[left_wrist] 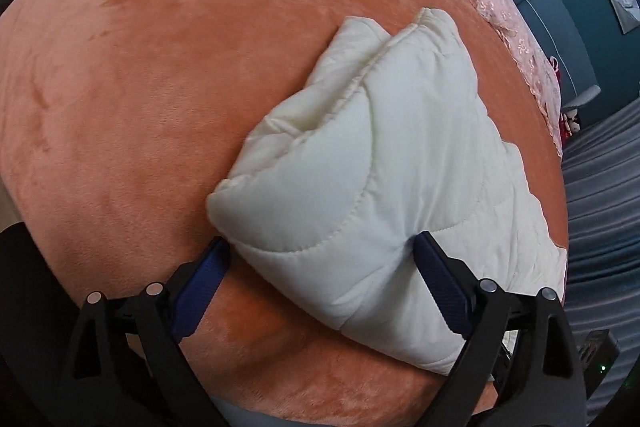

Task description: Fold large clothes

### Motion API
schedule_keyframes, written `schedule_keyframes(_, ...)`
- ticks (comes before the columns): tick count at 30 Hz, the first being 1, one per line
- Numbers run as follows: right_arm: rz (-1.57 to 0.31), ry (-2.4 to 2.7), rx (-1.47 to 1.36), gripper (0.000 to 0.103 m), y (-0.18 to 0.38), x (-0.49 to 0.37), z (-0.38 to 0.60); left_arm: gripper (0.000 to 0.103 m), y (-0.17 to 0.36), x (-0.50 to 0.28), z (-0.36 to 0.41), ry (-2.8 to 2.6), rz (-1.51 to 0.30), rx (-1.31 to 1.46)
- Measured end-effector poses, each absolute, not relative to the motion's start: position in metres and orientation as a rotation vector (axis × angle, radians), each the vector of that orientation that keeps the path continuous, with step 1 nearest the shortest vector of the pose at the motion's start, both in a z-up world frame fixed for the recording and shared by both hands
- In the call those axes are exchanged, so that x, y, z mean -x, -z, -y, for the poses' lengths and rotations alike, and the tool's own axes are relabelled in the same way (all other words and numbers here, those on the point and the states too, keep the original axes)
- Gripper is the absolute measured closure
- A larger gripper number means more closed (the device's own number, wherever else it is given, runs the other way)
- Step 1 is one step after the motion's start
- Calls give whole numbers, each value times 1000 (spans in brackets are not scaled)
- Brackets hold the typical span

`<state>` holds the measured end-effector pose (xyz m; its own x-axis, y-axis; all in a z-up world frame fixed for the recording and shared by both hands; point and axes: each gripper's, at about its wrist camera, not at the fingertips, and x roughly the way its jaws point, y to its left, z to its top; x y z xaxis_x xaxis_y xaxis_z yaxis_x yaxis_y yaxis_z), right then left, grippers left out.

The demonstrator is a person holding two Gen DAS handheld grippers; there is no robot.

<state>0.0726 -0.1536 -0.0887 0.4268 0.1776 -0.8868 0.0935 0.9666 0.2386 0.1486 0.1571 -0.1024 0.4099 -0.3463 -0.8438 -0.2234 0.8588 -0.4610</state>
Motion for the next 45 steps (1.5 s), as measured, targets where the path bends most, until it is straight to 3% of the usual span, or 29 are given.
schedule_keyframes(7,-1144,-58,-282,97,88,-74,153,42,93,-163,-131,143,-1158,507)
schedule_keyframes(9,-1145,-57,-280,97,87,-75,152,60,85,-159,-130,157,-1139,496)
schedule_keyframes(11,-1148,-55,-285,97,86,-75,152,71,76,-155,-133,177,-1118,493)
schedule_keyframes(14,-1154,-57,-314,97,78,-70,154,78,64,-147,-145,221,-1093,535)
schedule_keyframes(19,-1174,-103,-324,96,66,-47,157,80,52,-134,-159,257,-1073,559)
schedule_keyframes(29,-1232,-80,-303,98,96,-54,154,82,23,-124,-144,296,-1036,527)
schedule_keyframes(37,-1209,-88,-373,97,94,-51,166,82,-31,-103,-88,369,-919,320)
schedule_keyframes(45,-1231,-112,-390,94,101,-47,170,82,-51,-96,-51,447,-893,245)
